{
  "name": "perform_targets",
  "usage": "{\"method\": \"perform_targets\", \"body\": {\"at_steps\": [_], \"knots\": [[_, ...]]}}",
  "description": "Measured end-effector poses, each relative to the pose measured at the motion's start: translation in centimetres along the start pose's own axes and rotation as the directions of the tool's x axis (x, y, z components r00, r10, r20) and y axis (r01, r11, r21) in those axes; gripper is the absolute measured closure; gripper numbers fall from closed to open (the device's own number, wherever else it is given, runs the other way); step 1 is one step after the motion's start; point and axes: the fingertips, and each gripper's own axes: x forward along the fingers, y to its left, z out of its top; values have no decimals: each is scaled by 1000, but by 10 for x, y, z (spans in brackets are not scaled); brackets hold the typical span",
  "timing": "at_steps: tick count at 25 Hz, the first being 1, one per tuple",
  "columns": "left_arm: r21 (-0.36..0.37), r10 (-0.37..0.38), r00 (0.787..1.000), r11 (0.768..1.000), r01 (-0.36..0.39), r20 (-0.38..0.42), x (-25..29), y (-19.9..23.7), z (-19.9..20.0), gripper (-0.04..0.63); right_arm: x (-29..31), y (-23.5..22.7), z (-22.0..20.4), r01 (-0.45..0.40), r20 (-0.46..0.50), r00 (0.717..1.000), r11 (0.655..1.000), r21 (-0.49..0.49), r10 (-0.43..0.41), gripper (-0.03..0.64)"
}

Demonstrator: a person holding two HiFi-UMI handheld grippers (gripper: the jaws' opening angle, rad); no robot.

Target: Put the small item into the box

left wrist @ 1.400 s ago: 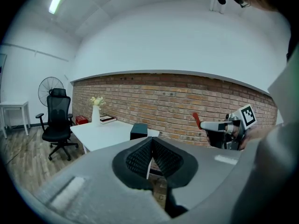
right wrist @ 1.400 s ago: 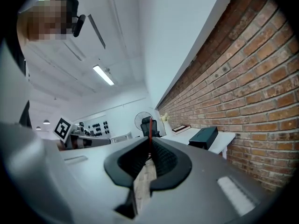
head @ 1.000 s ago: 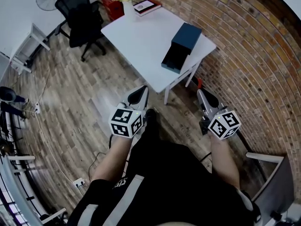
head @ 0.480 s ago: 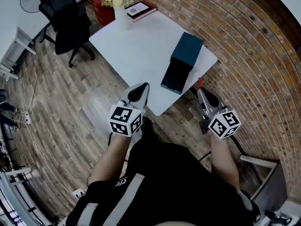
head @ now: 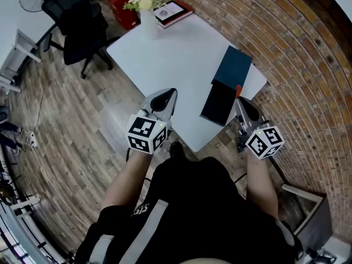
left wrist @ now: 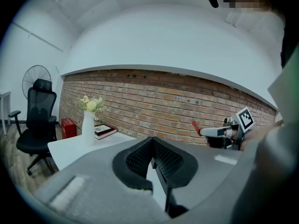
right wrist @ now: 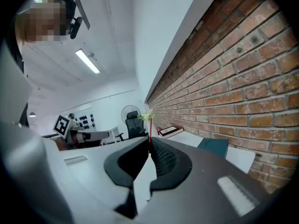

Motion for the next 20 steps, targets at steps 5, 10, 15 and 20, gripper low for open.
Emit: {"method": "perform_targets", "body": {"at_steps": [5,10,15,20], "knots": [[-2,7,999,1000,-7,-32,22,9,1,589,8,-17,-3,12,-17,1000,1000,10,-12,600],[-8,23,998,1000,-23,-59,50,-2,0,589,0,-54,1,22,-14,1000,999,37,-22,600],[19,41,995,999,-39,-93,74,-24,-1,589,-6,-91,7,11,-8,1000,997,75,-11,600],[6,54,990,999,-54,-133,88,-35,-18,589,0,-106,-9,-11,-39,999,995,103,15,600]]}}
